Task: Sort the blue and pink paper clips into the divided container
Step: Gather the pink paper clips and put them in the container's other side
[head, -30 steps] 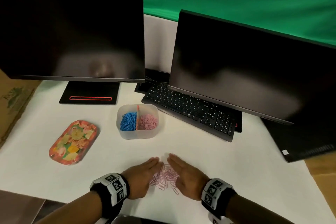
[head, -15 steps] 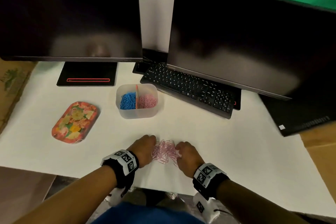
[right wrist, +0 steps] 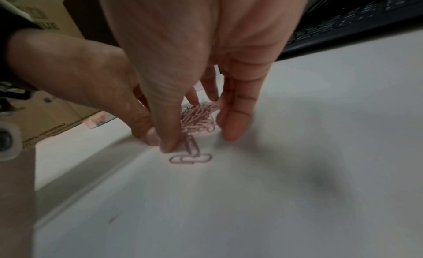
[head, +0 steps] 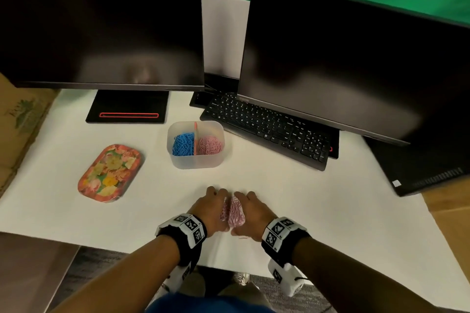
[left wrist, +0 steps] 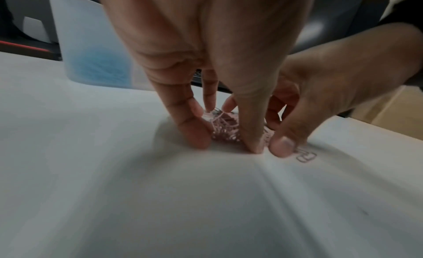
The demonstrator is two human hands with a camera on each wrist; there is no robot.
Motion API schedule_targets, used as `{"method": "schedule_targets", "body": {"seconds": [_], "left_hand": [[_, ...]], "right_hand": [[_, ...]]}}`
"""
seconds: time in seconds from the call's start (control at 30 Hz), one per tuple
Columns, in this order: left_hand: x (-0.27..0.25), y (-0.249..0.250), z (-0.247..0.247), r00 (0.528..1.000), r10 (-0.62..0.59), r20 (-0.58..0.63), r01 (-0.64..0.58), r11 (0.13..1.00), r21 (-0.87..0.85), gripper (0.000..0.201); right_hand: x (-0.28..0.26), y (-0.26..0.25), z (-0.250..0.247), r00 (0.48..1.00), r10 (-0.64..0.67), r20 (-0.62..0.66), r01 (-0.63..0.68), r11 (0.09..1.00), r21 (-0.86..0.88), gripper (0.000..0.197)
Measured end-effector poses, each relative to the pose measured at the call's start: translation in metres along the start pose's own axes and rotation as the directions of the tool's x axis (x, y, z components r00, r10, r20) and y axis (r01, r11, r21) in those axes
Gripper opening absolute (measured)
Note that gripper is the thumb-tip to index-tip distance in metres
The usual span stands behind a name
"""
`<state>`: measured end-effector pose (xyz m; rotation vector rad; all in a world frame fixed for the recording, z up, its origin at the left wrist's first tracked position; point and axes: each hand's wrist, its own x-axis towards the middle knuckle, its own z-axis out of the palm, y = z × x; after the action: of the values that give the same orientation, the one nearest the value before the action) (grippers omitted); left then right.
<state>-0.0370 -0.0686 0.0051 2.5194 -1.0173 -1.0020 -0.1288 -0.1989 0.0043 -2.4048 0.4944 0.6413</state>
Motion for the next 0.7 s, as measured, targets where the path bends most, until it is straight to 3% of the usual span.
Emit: {"method": "schedule_targets", "body": {"seconds": [0.17,0.27,0.43,0.7], "left_hand": [[0.009,0.000,-0.002,0.997,0.022,-0.080,-0.028,0.996,-0.081,0.038],[0.014,0.004,-0.003,0.990,0.030,-0.135,-0.045,0.993,-0.108,0.018],[0.020,0.005,-0.004,0.983,0.001,-0.183,-0.030,0.987,-0.156,0.017],[0.020,0.007,-0.010,0.978,-0.012,-0.208,-0.035,0.975,-0.220,0.012]], "right_hand": [[0.012,0.000,-0.005,0.995,-0.026,-0.100,0.038,0.991,0.125,0.047],[0.017,-0.005,-0.008,0.991,-0.012,-0.137,0.033,0.988,0.150,0.031],[0.026,-0.009,-0.009,0.987,0.027,-0.161,0.009,0.976,0.220,0.022],[0.032,-0.011,-0.015,0.987,0.051,-0.150,-0.007,0.960,0.278,0.022]]}}
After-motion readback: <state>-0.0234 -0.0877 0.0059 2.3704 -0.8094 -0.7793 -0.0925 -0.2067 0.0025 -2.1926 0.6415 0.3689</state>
